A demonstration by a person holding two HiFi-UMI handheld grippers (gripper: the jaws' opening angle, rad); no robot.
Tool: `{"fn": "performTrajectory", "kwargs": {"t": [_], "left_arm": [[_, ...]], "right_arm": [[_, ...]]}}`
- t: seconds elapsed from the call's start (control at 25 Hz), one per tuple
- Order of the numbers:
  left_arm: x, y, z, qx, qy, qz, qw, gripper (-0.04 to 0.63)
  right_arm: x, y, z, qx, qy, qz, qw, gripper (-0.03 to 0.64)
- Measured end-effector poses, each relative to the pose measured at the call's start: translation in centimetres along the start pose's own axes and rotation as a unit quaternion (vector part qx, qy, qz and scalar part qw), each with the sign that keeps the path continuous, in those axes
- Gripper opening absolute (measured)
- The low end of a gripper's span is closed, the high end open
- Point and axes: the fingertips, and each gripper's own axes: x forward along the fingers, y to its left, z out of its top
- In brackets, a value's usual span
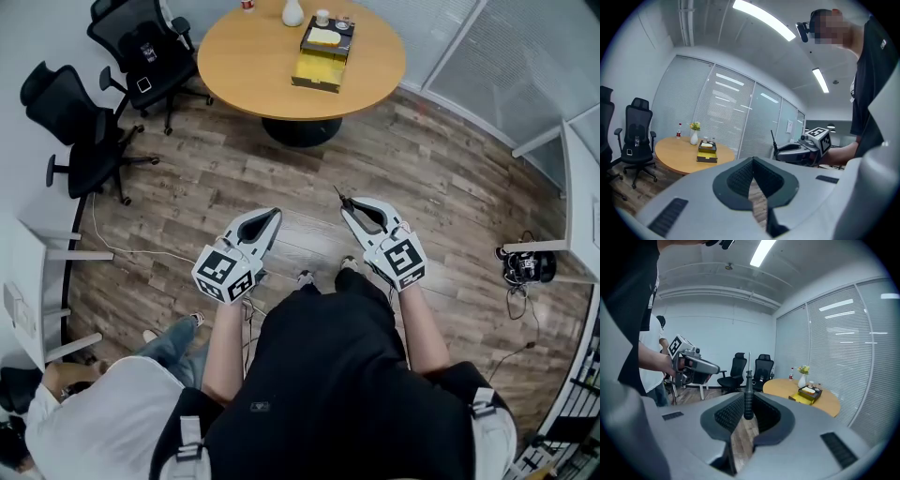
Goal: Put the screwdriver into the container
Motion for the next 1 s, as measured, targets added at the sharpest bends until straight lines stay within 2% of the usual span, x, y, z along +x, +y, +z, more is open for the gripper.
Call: {"fn": "performTrajectory", "kwargs": {"t": [0.32,0.72,1.0], "left_arm": [[2.9,0.4,0.2,-0.006,0.002,0.02,0.9998,0.005],[10.1,0.3,1.7,-0.002,-0.003,0.062,0.9981,0.005],[14.5,-0.7,2.3,-0.005,-0.001,0.088,0.9961,0.005]], "right_arm": [[0.4,-3.4,-0.7,0.003,-0.002,0.019,1.0,0.058],[0.7,-11.8,-1.7,-0.011,-0.017,0.056,0.998,0.058],[0.2,-16.7,-3.5,0.001,-0.014,0.082,0.997,0.058]]}}
